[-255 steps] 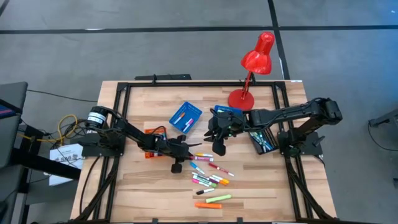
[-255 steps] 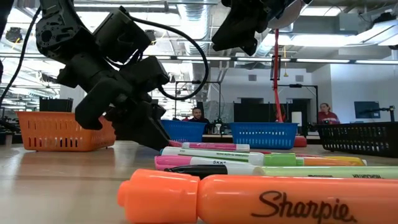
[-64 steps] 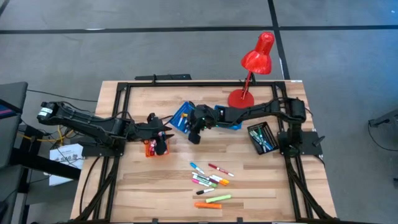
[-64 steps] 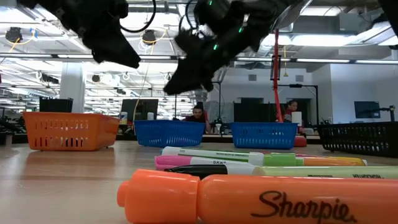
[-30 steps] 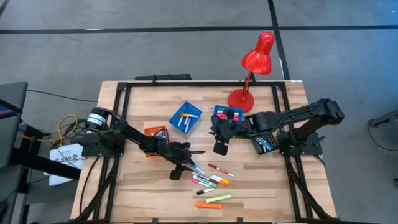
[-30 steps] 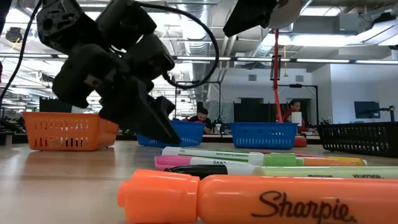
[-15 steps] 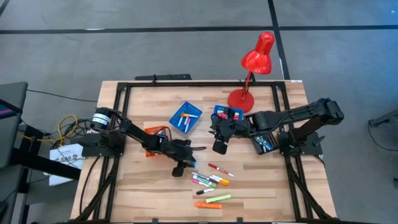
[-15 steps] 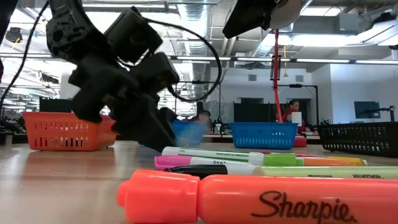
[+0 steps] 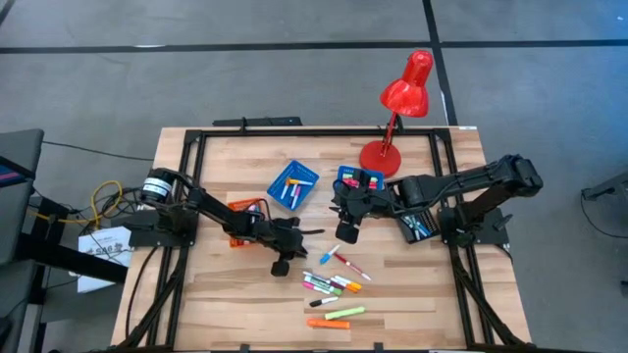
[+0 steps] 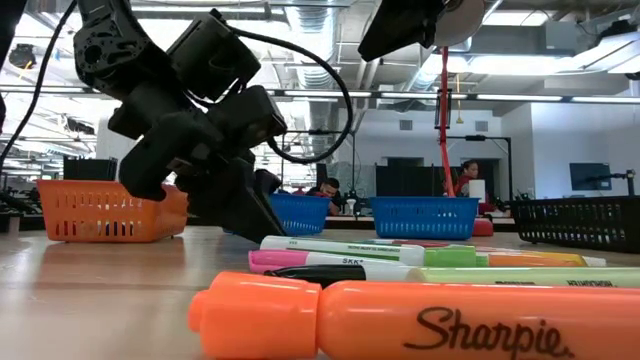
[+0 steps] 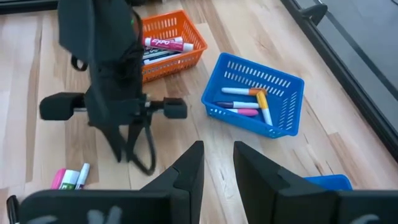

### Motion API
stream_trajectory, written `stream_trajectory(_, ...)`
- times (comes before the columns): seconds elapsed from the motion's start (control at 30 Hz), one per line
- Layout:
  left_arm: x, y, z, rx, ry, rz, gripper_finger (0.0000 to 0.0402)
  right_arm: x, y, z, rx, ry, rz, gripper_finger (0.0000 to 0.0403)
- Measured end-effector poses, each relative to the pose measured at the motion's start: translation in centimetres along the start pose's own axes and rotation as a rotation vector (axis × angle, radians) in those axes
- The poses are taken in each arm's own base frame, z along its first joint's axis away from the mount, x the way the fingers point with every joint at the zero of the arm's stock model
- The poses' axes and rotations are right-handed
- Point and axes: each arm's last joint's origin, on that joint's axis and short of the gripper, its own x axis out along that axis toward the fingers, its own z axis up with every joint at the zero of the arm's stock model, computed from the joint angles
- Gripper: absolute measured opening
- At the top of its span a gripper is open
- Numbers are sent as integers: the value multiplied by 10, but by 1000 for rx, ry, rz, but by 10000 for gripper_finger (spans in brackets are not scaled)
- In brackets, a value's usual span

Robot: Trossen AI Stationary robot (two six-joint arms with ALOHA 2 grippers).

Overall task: Pick & Place Markers
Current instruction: Put the small light blue highlighter pen into the left blue bin

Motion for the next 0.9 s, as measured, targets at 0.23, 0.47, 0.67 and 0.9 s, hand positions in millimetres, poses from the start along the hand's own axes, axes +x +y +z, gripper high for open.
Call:
stream_trajectory(0.23,-21,0,27,4,-129,18,71,0,0,0,0,0,1,79)
stream_trajectory(0.47,-16,-6,42,16,-178,46,146,1,0,-1,31,2,6,79)
stream_trajectory(0.67,-13,-3,40,15,-168,61,180,18,16,-27,9,259,122,79)
stream_trajectory(0.9,-13,-3,39,12,-163,78,175,69,38,-53,-188,435,125,79)
